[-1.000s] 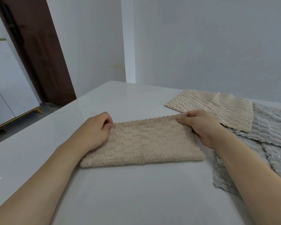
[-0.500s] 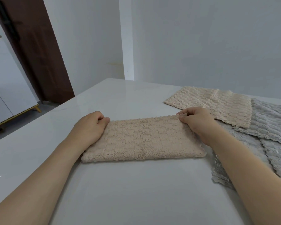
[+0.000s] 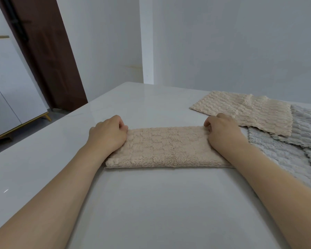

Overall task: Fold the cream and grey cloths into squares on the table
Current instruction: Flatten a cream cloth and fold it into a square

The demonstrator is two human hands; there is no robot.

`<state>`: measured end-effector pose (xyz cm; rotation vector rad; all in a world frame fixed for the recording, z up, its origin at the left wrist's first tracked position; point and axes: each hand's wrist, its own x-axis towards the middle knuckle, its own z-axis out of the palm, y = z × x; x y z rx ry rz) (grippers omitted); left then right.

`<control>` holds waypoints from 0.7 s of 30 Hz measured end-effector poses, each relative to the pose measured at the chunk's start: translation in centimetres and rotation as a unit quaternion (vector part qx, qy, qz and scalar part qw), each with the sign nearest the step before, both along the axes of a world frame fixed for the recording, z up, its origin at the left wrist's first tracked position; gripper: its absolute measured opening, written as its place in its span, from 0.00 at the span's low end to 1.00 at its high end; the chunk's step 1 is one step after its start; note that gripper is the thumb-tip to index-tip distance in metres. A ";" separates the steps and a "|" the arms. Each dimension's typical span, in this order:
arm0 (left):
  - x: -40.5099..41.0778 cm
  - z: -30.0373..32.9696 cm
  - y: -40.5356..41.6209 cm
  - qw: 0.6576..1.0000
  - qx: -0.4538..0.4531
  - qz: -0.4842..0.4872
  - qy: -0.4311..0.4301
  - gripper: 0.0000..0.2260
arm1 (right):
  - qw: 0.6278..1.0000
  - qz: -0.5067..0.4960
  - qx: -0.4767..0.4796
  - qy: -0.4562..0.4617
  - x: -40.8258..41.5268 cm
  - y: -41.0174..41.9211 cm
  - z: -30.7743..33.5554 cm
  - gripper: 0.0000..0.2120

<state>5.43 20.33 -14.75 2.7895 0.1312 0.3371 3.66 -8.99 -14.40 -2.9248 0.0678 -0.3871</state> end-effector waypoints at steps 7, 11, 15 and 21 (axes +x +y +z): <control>-5.7 3.1 -3.9 0.975 -0.095 -0.147 -0.136 0.13 | 0.997 0.072 -0.009 -0.019 -1.7 3.6 1.9 0.13; -6.3 1.8 -6.0 0.977 -0.063 -0.199 -0.050 0.18 | 0.994 0.092 0.053 0.031 -2.9 5.4 1.1 0.17; -6.1 0.0 -7.8 0.971 0.028 -0.239 -0.012 0.22 | 0.989 0.127 0.025 0.076 -3.5 5.9 0.1 0.22; -6.1 -1.2 -7.8 0.973 0.105 -0.187 0.085 0.27 | 0.986 0.115 -0.022 0.120 -4.0 5.4 -1.3 0.27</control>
